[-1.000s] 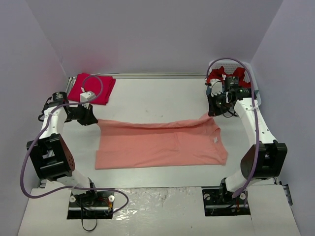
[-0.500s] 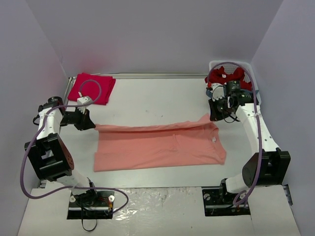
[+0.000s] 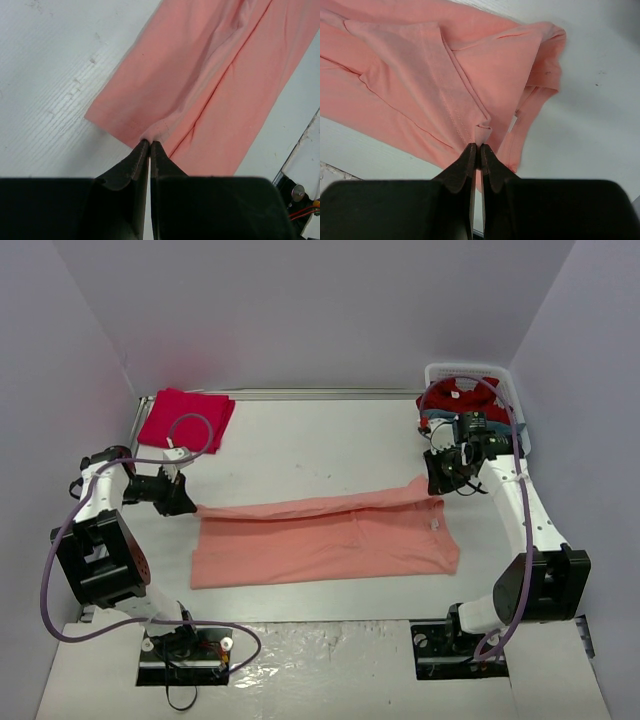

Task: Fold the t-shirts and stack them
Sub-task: Fold the other side of the tshirt into a rectangle

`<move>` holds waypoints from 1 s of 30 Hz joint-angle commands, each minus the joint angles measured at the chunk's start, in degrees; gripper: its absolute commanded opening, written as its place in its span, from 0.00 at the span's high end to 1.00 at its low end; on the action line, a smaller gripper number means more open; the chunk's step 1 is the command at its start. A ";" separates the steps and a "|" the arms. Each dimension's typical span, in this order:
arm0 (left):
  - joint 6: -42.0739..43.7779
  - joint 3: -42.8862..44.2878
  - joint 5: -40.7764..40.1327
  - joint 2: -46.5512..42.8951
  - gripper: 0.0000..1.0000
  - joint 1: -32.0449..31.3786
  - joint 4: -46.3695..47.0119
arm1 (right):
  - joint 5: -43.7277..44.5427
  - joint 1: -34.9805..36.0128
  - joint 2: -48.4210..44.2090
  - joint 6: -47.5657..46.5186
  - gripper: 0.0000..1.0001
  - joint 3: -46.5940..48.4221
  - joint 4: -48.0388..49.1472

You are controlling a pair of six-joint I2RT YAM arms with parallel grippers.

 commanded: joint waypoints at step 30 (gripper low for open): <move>7.25 -3.33 -1.28 -3.70 0.97 0.87 -4.59 | 2.34 -0.37 -2.13 -8.67 1.00 -6.63 -8.00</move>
